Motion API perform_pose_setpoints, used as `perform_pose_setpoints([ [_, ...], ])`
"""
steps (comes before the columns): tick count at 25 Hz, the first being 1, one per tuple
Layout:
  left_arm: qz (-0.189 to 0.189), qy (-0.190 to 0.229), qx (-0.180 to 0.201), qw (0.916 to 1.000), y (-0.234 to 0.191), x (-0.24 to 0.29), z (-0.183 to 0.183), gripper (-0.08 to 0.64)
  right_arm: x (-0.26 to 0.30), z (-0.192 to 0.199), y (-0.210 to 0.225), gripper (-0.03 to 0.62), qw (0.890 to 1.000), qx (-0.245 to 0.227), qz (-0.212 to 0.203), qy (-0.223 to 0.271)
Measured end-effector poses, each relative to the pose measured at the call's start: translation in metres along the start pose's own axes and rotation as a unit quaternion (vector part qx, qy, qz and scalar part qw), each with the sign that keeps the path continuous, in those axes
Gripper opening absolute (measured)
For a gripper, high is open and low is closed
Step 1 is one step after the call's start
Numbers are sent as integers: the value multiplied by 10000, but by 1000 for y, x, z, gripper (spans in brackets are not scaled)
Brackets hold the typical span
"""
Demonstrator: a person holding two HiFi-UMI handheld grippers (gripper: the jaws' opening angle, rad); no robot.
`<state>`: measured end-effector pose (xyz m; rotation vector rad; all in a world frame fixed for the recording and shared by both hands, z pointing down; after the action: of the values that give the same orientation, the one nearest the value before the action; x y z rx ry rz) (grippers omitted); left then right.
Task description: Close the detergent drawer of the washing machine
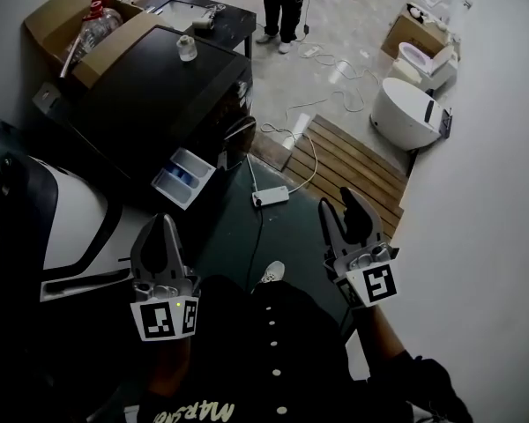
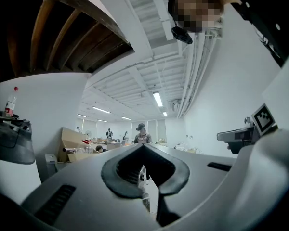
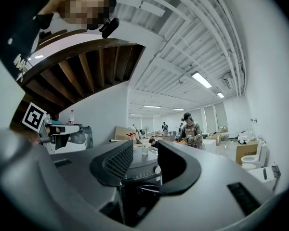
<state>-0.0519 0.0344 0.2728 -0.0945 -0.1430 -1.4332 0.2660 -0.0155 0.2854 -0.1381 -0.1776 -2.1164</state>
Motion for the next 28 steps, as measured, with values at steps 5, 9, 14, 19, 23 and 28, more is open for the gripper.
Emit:
perform_pose_setpoints([
  [5, -190, -100, 13, 9998, -8, 8, 3, 11, 28, 4, 5, 158, 9998, 42, -150, -82],
  [9, -328, -39, 87, 9994, -24, 21, 0, 11, 55, 13, -1, 158, 9993, -93, -267, -227],
  [14, -235, -74, 104, 9996, -45, 34, -5, 11, 85, 27, -20, 158, 9977, -148, -469, -475],
  [19, -319, -169, 41, 9993, -61, 36, 3, 11, 118, 56, -40, 160, 9919, -299, -937, -809],
  [23, -417, -301, -61, 9987, -71, 26, 10, 11, 141, 89, -61, 160, 9845, -403, -1297, -1106],
  [28, -615, -617, -77, 9962, -80, 12, 26, 11, 169, 137, -88, 160, 9721, -538, -1735, -1481],
])
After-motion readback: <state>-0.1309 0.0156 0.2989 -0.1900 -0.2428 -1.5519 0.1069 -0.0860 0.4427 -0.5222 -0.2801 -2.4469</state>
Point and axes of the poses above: the fingertips, and each gripper's own axes: x forward along the fingers, y to its right, z out of its underside, the point moved 7 cm from there along -x, backward along the fingers, and after that the axes turned 12 degrees about -y, right-handed, at the moved point
